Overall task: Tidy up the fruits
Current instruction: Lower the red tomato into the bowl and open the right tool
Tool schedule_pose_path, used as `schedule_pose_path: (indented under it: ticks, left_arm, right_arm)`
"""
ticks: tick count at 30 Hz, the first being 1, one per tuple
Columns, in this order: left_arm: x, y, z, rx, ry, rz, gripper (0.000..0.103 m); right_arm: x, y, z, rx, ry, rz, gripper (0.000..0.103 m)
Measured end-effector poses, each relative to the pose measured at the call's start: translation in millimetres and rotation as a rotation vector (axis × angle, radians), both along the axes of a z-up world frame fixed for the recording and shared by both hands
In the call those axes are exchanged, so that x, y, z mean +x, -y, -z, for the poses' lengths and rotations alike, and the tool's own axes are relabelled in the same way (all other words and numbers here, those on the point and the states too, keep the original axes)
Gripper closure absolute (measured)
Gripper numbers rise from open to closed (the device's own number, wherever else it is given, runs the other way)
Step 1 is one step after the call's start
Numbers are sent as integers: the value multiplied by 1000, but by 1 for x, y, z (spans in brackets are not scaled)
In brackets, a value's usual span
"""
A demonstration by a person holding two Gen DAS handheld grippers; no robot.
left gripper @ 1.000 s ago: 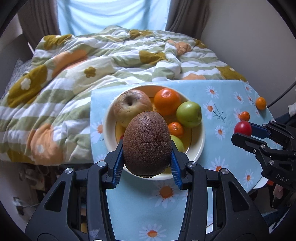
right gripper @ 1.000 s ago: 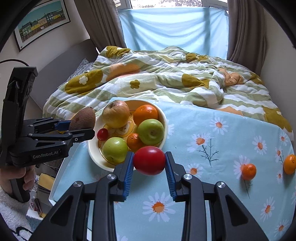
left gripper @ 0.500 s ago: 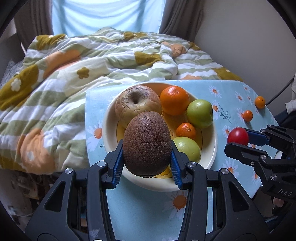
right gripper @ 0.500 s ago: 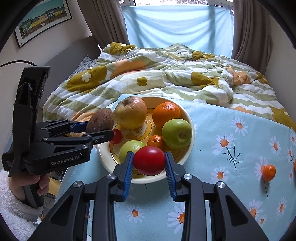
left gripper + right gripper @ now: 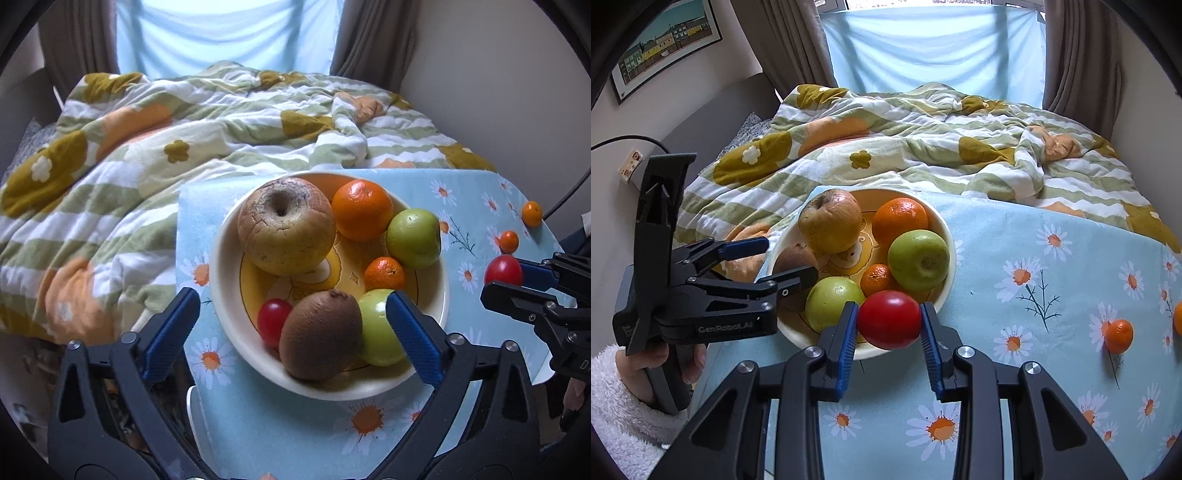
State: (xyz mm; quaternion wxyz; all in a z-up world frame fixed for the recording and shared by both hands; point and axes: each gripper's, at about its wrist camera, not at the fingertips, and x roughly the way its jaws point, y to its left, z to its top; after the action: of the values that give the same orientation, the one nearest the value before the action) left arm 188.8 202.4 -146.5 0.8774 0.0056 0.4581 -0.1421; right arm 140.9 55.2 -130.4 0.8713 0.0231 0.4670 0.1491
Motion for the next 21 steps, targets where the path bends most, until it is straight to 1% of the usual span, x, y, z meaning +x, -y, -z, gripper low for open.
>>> schedule_pose_path:
  ticks: [4,10,21]
  left_arm:
    - [-4,-2,-6,26,-8,-28,0]
    - [-18,-7,-16,26,-22,-73,0]
    - [-48,-9,-24,52,-49,-127,0]
  right_arm:
    - [-1,1,-5,7,7,-17,72]
    - [3,1,-12,9,10,-53,72]
    - [22,-7,7,8,-43,-107,72]
